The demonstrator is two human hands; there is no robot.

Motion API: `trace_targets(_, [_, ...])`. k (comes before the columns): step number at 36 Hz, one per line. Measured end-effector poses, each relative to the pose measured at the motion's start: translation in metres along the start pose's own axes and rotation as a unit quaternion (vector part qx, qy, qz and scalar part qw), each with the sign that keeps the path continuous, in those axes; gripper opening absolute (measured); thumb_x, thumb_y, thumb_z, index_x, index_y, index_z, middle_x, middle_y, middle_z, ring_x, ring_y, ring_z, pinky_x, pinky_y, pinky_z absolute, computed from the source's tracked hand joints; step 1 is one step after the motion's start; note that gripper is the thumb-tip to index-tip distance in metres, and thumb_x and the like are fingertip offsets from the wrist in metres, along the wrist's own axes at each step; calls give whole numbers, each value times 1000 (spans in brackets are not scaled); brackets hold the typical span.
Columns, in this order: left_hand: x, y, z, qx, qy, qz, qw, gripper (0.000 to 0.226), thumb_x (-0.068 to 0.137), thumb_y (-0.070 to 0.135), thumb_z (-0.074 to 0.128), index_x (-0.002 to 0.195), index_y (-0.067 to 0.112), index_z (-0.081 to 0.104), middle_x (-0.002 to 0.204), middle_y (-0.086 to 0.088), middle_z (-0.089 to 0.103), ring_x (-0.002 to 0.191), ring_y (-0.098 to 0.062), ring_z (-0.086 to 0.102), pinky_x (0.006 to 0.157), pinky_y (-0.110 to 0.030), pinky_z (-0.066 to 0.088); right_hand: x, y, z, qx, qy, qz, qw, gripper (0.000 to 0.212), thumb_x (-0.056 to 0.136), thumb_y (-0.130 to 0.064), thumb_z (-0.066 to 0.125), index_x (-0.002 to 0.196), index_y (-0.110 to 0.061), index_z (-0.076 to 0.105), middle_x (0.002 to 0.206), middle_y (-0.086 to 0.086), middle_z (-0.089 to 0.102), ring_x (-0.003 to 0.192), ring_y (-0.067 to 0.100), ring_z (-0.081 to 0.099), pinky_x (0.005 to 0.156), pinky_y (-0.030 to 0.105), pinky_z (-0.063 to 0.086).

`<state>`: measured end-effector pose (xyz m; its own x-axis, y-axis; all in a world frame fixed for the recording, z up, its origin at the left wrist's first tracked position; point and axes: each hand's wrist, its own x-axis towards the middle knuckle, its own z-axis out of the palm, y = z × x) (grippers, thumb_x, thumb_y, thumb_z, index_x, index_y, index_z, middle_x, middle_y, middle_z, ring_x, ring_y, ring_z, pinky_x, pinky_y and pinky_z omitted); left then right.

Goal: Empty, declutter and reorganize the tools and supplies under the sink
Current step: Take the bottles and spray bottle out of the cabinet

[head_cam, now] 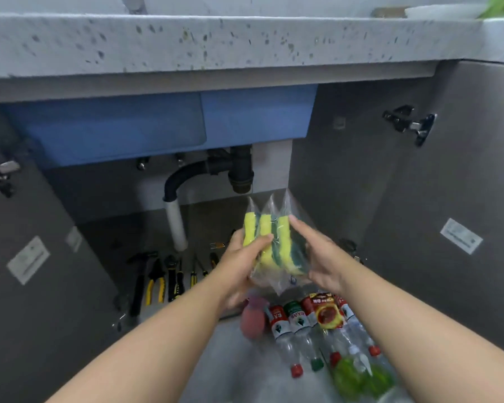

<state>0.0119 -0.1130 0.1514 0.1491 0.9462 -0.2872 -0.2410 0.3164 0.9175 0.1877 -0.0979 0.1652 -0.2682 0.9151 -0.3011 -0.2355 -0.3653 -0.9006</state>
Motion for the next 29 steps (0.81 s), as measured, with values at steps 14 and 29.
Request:
trace_targets(14, [-13, -5, -6, 92, 30, 74, 993, 61, 75, 79, 65, 128, 68, 38, 126, 20, 65, 115, -14, 68, 94, -53, 57, 11, 22, 43, 21, 57, 8, 998, 63, 93, -73, 42, 131, -27, 62, 110, 9, 76, 97, 29, 75, 73, 46, 62])
trace_targets(29, [-1, 1, -5, 319, 120, 102, 935, 32, 93, 64, 44, 117, 46, 53, 124, 6, 40, 127, -15, 37, 109, -40, 33, 22, 27, 39, -118, 153, -125, 973, 44, 93, -71, 42, 123, -41, 53, 125, -9, 63, 121, 14, 59, 102, 41, 49])
